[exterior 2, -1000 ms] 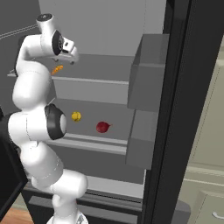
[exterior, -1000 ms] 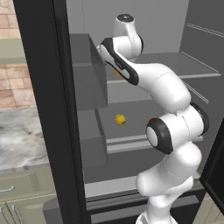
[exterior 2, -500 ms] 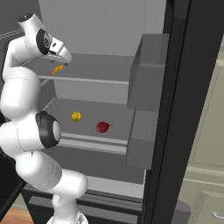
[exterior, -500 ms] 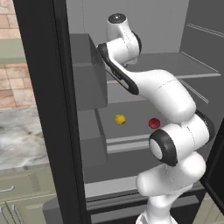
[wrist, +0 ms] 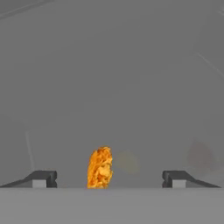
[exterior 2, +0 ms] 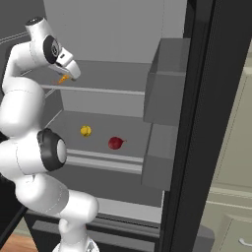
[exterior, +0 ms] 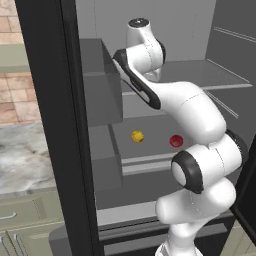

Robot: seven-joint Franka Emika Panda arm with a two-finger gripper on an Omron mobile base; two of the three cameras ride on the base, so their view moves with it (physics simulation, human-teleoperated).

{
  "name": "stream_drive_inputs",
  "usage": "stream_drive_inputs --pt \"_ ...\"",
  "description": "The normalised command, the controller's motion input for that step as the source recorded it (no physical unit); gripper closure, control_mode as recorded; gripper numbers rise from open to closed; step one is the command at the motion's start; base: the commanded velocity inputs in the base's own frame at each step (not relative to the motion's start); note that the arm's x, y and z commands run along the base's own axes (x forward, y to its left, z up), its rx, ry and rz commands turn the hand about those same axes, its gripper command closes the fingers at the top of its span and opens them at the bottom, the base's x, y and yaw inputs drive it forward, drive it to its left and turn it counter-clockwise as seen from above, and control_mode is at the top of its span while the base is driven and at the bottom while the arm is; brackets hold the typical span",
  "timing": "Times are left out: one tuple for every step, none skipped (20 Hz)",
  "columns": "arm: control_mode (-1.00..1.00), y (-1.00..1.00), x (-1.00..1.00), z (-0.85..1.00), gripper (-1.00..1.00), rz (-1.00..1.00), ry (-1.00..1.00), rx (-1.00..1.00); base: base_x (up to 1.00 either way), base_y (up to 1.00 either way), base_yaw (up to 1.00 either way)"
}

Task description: Open the fridge, remove the pear, lemon, and shrimp, and place them on any counter.

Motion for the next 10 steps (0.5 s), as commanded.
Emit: stream_drive_inputs --pt "-1.0 -0.08 0.0 0.0 -1.0 -0.11 0.08 0.08 0.0 0.0 0.0" --pt "-1.0 0.0 0.0 -0.01 -1.0 -0.09 0.09 0.07 0.0 0.0 0.0" --pt "-1.0 0.0 0.0 -0.05 -1.0 -0.08 0.09 0.05 0.0 0.0 0.0" --pt "-1.0 0.0 0.0 0.0 -1.0 -0.07 0.09 0.04 0.0 0.0 0.0" --pt "-1.0 0.04 -0.1 0.0 -1.0 -0.07 0.11 0.02 0.0 0.0 0.0" --pt "-1.0 0.09 -0.36 -0.06 -1.0 -0.07 0.1 0.0 0.0 0.0 0.0" --pt "-1.0 0.11 -0.4 -0.12 -1.0 -0.07 0.11 0.0 0.0 0.0 0.0" --pt "-1.0 0.11 -0.37 -0.21 -1.0 -0.07 0.12 0.0 0.0 0.0 0.0" --pt "-1.0 0.11 -0.34 -0.31 -1.0 -0.07 0.1 0.0 0.0 0.0 0.0" --pt "-1.0 0.11 -0.28 -0.41 -1.0 -0.06 0.09 0.0 0.0 0.0 0.0"
